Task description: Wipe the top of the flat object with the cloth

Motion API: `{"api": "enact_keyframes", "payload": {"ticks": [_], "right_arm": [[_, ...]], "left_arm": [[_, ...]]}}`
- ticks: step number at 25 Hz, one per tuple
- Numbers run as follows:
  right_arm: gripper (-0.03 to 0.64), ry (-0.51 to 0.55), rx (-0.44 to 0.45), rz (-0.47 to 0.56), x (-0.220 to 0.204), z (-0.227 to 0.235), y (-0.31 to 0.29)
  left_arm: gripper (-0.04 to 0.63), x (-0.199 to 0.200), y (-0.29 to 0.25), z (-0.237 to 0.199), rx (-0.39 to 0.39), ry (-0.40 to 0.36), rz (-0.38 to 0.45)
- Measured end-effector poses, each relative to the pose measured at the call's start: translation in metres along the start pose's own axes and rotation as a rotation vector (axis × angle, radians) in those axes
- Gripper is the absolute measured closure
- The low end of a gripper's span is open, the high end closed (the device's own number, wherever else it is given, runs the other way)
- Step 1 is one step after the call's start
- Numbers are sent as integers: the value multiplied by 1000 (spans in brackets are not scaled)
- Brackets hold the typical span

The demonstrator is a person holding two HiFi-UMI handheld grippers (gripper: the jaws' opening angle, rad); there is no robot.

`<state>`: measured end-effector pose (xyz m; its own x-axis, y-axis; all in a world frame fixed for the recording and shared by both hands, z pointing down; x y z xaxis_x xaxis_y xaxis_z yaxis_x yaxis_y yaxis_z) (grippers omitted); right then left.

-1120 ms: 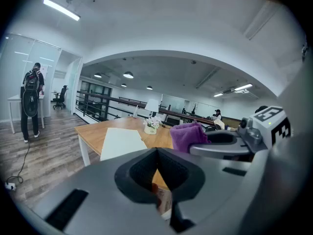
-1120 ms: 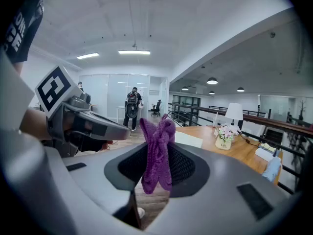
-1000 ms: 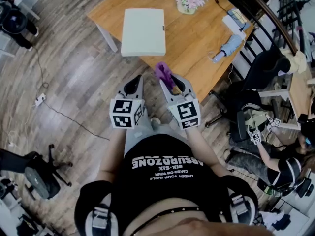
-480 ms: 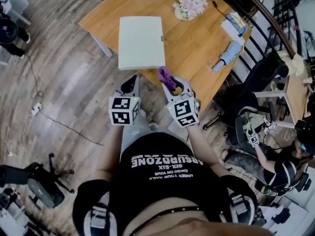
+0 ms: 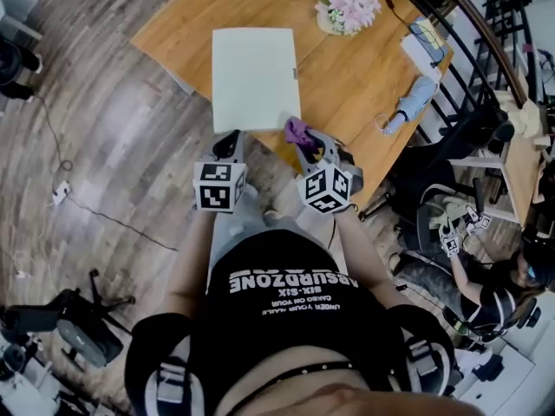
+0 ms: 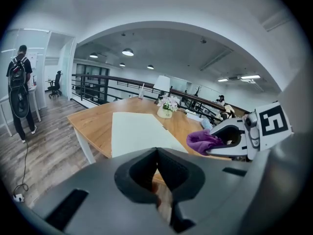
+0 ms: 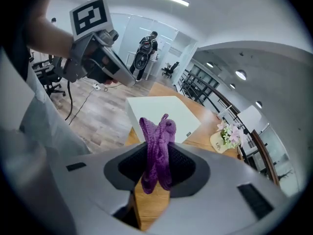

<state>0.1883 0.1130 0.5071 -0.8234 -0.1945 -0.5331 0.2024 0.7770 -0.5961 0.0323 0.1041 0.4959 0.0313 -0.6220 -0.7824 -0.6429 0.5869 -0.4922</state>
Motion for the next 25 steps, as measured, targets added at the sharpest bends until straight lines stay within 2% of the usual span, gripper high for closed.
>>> {"api": "enact_keyframes", "payload": {"ticks": [5,8,15,20,25], "right_arm": [[488,83,-3,-32,-2,-3,-32],[488,111,3,-58,-3,-7,-48],[486,96,29,-90,2,-14,-68],[485,88,20,-125,5,-11,-79],[485,73,-6,-141,6,-8,-88]], "left_arm": [[580,-1,-32,-29,2,-61,-107],[580,-2,-47,-46,-8,-62,-152],[580,-1,-64,-84,-41,-23,-209],[580,-5,-74,-106,-50,-46,-270],[579,-8,-81,-115,-98,-43,-299]]}}
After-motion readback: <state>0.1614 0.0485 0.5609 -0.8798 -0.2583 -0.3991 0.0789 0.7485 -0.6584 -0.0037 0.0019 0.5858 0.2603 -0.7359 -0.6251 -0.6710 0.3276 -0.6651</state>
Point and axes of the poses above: the fingertips, and each gripper's own axes: y backward along the fingers, z to its right, x out of its top, the point moved 2 cm from there along y, backward along the fingers, and after that the axes turned 15 degrees about -x, right-handed, at the moved point
